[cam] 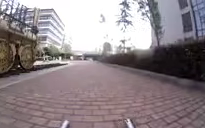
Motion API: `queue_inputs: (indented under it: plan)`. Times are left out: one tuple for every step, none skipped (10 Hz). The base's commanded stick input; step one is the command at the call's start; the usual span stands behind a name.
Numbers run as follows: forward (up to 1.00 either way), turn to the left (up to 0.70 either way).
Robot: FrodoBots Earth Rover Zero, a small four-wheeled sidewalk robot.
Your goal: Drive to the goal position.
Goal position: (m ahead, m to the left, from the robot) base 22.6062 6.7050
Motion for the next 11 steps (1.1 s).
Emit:
queue_inputs:
  plan:
    - [0.45, 0.00]
    - [0.45, 0.00]
    - [0.45, 0.00]
    - [0.45, 0.00]
    - [0.45, 0.00]
    - [0.45, 0.00]
    - [0.45, 0.00]
    - [0.45, 0.00]
    - [0.45, 0.00]
    - [0.45, 0.00]
    - [0.45, 0.00]
